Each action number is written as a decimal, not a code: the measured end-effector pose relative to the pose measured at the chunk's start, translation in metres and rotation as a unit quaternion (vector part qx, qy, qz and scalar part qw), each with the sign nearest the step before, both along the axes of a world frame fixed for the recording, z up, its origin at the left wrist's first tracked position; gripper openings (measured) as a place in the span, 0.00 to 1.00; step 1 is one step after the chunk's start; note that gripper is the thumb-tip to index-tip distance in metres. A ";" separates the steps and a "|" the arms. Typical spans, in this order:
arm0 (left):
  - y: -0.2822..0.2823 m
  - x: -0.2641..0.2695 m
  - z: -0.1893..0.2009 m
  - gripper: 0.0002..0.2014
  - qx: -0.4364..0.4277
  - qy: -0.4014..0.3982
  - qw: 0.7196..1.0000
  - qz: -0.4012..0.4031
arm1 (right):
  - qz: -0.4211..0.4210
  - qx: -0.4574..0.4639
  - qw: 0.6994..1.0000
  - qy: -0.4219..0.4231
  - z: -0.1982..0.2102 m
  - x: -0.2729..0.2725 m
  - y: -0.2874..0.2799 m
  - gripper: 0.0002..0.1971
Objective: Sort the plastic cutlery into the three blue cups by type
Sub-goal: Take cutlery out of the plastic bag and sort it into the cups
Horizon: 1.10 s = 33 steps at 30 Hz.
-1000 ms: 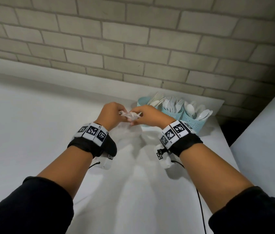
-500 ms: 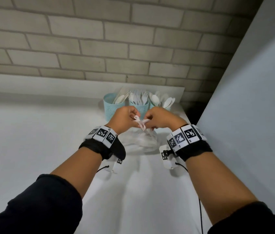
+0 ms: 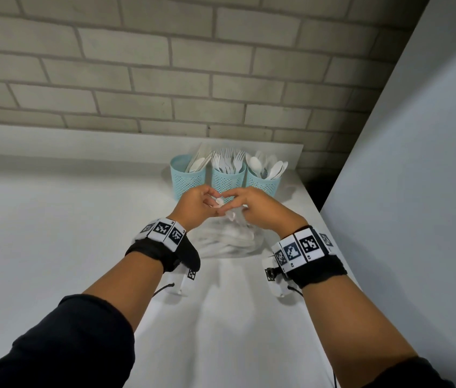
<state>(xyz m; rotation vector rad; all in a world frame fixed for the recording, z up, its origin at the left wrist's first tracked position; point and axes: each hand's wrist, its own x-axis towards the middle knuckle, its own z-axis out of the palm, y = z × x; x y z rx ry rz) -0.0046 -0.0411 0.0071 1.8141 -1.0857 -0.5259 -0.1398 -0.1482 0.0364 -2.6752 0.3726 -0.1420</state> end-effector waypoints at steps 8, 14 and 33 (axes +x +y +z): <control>0.005 -0.001 -0.003 0.14 -0.023 0.037 0.999 -0.013 | -0.043 0.044 0.989 -0.137 -0.019 -0.003 0.008 0.13; 0.008 -0.004 -0.006 0.12 -0.043 0.032 0.998 0.027 | -0.114 0.208 0.935 -0.264 -0.010 0.002 0.011 0.07; 0.015 -0.009 -0.018 0.09 -0.087 0.054 0.992 0.070 | -0.198 0.185 0.957 -0.106 -0.022 -0.001 0.007 0.06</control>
